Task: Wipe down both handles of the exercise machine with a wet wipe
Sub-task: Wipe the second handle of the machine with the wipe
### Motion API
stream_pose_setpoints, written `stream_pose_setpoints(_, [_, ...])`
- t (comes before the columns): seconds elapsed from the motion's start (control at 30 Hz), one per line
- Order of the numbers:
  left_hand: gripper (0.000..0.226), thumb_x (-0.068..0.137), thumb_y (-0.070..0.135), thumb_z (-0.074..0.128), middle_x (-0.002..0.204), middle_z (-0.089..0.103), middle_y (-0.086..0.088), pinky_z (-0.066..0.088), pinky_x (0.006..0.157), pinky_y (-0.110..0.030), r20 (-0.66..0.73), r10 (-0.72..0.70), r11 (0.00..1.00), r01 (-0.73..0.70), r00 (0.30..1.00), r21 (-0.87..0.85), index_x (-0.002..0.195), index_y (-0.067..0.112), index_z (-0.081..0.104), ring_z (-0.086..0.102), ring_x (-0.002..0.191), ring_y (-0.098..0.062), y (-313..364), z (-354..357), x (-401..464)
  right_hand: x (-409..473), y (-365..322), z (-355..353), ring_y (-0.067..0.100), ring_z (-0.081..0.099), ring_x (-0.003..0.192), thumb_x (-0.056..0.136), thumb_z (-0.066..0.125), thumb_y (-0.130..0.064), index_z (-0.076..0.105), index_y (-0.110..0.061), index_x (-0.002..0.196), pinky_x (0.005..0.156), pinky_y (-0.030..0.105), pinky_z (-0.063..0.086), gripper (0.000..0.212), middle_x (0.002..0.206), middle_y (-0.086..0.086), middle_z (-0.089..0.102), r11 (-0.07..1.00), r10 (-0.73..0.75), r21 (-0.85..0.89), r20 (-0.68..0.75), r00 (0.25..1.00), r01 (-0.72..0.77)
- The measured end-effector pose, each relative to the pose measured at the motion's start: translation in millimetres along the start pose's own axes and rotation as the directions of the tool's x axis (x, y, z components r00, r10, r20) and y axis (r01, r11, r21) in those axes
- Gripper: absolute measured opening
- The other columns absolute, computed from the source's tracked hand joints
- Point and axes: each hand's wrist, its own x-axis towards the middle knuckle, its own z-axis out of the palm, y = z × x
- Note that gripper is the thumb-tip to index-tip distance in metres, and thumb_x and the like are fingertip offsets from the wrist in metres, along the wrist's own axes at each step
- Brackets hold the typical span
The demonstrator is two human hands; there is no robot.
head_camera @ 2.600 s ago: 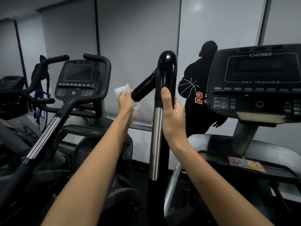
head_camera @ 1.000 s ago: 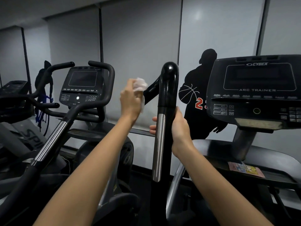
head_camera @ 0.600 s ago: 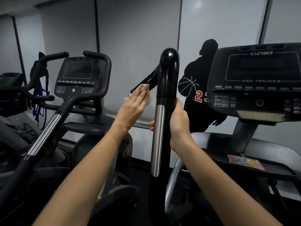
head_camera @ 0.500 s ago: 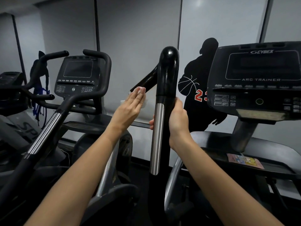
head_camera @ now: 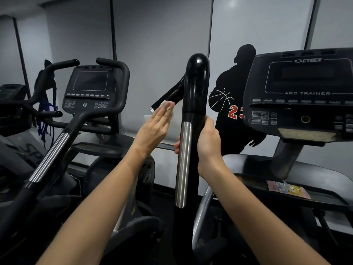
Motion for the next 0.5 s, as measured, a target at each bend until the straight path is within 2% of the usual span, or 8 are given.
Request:
stream_pose_setpoints(0.07, [0.052,0.084,-0.013,0.024,0.142,0.044,-0.021,0.037,0.109,-0.039,-0.027,-0.05,0.998,0.049,0.998,-0.039,0.13,-0.009,0.048,0.042,0.132,-0.033,-2.5,-6.1,-8.2,0.4,-0.2,0.2,0.034,0.059,0.062,0.097,0.028,-0.039,0.055,0.01,0.111,0.042,0.028,0.05,0.058,0.083,0.026,0.055,1.0,-0.004,0.002,-0.008,1.0,0.004])
stream_pose_setpoints(0.17, [0.066,0.069,-0.026,0.037,0.143,0.041,-0.026,0.047,0.097,-0.043,0.026,-0.238,0.931,0.235,0.971,-0.281,0.133,-0.01,0.042,0.039,0.132,-0.04,0.5,-14.1,-12.7,1.4,-0.7,-0.1,0.026,0.06,0.047,0.097,0.027,-0.038,0.054,0.009,0.115,0.041,0.029,0.05,0.056,0.079,0.024,0.055,1.0,-0.014,0.014,0.004,1.0,0.014])
stream_pose_setpoints(0.23, [0.073,0.067,-0.028,0.036,0.147,0.032,-0.028,0.035,0.105,-0.047,0.07,-0.394,0.818,0.385,0.916,-0.428,0.138,-0.012,0.031,0.03,0.135,-0.042,-0.5,-20.0,0.4,2.2,0.6,-0.4,0.023,0.06,0.043,0.097,0.027,-0.037,0.054,0.01,0.115,0.041,0.029,0.05,0.057,0.082,0.024,0.056,1.0,-0.012,0.011,0.014,1.0,0.011])
stream_pose_setpoints(0.3, [0.063,0.08,-0.021,0.033,0.151,0.026,-0.024,0.018,0.113,-0.04,0.114,-0.477,0.721,0.462,0.871,-0.516,0.141,-0.008,0.027,0.026,0.139,-0.038,-6.4,-24.1,27.4,3.2,1.3,-0.6,0.024,0.059,0.043,0.097,0.027,-0.035,0.055,0.012,0.109,0.042,0.03,0.052,0.056,0.079,0.023,0.056,1.0,-0.018,0.005,0.018,1.0,0.018])
stream_pose_setpoints(0.33, [0.058,0.086,-0.016,0.034,0.152,0.027,-0.02,0.018,0.116,-0.035,0.158,-0.49,0.68,0.489,0.858,-0.546,0.143,-0.004,0.028,0.027,0.141,-0.034,-9.1,-25.6,41.0,3.4,1.5,-0.8,0.024,0.059,0.042,0.097,0.027,-0.034,0.055,0.012,0.107,0.042,0.03,0.052,0.055,0.077,0.023,0.055,1.0,-0.024,0.002,0.019,1.0,0.024])
stream_pose_setpoints(0.37, [0.054,0.09,-0.011,0.036,0.151,0.033,-0.017,0.024,0.115,-0.034,0.201,-0.502,0.642,0.518,0.841,-0.565,0.143,-0.001,0.032,0.033,0.139,-0.032,-11.1,-24.3,51.4,3.7,1.5,-0.9,0.024,0.058,0.042,0.097,0.027,-0.033,0.055,0.013,0.106,0.042,0.03,0.052,0.054,0.075,0.022,0.055,1.0,-0.03,0.002,0.021,0.999,0.03])
stream_pose_setpoints(0.43, [0.045,0.091,-0.006,0.04,0.133,0.055,-0.017,0.041,0.1,-0.04,0.283,-0.551,0.547,0.596,0.785,-0.588,0.134,0.005,0.048,0.052,0.121,-0.034,-13.9,-24.1,60.2,3.5,1.3,-0.7,0.024,0.058,0.042,0.096,0.027,-0.032,0.055,0.013,0.106,0.042,0.03,0.051,0.053,0.073,0.022,0.054,0.999,-0.037,0.001,0.024,0.999,0.037])
stream_pose_setpoints(0.5, [0.045,0.089,-0.004,0.041,0.116,0.063,-0.017,0.045,0.088,-0.043,0.324,-0.617,0.457,0.661,0.718,-0.595,0.13,0.011,0.053,0.058,0.105,-0.035,-16.0,-23.4,52.0,3.1,1.8,-0.6,0.024,0.058,0.041,0.096,0.026,-0.031,0.055,0.012,0.107,0.042,0.031,0.051,0.053,0.074,0.023,0.054,0.999,-0.038,-0.001,0.026,0.999,0.038])
